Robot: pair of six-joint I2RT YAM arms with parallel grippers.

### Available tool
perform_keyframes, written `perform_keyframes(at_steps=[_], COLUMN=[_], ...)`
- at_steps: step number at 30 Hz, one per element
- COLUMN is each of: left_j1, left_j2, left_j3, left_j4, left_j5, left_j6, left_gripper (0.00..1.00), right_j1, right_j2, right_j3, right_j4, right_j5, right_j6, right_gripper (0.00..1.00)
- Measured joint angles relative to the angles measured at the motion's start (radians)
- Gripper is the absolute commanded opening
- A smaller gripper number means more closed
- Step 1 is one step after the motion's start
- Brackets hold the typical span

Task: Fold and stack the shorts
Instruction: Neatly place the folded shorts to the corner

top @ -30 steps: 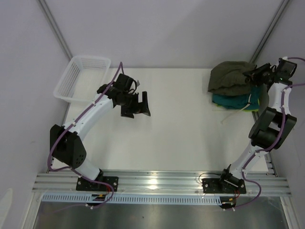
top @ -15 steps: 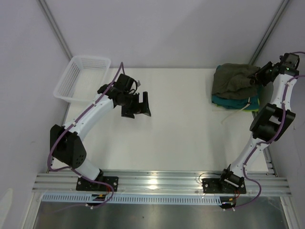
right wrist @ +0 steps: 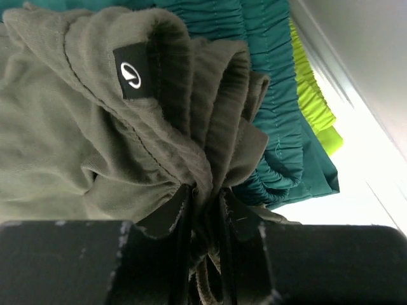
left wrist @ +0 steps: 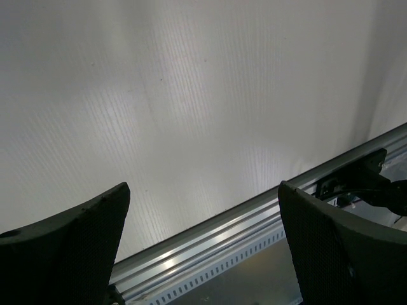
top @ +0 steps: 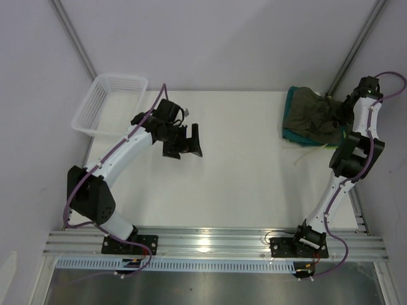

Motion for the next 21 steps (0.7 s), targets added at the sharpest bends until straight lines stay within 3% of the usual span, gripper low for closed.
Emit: perform_keyframes(at_steps=[6,11,14,18,19,21], left_j1=[-0.002,-0.002,-0.002,-0.003,-0.003,-0.003], left_j2=[0.029,0.063,0.081,0.089,0.089,0.09], left_j3=[0.027,0.056,0.073,0.075,0.075,0.075], left_j4=[-0.027,-0.041,-0.044,-0.044,-0.044,-0.044], left_j5=[0.001,0.005,0.009,0.018,0.02,0.026], left_j6=[0.023,0.038,0.039,0.044,0.045,0.045], left_gripper=[0.99,0.99,0.99,0.99,1.0,0.99], right_j1=[0.033,0.037,0.04,0.042,0.042,0.042], right_j2=[0.003,0.042,0.077,0.09,0.09,0.09], right_j3=[-0.002,0.054,0.119,0.152,0.154,0.157], right_j4=[0.036,0.038,0.038,0.052,0.055,0.063], right_j5=[0.112,0.156,0.181,0.203,0.206,0.212], right_j6=[-0.002,-0.012,-0.024,-0.037,-0.038,-0.037], right_gripper=[0.0,0.07,0.28,0.38,0.49,0.61])
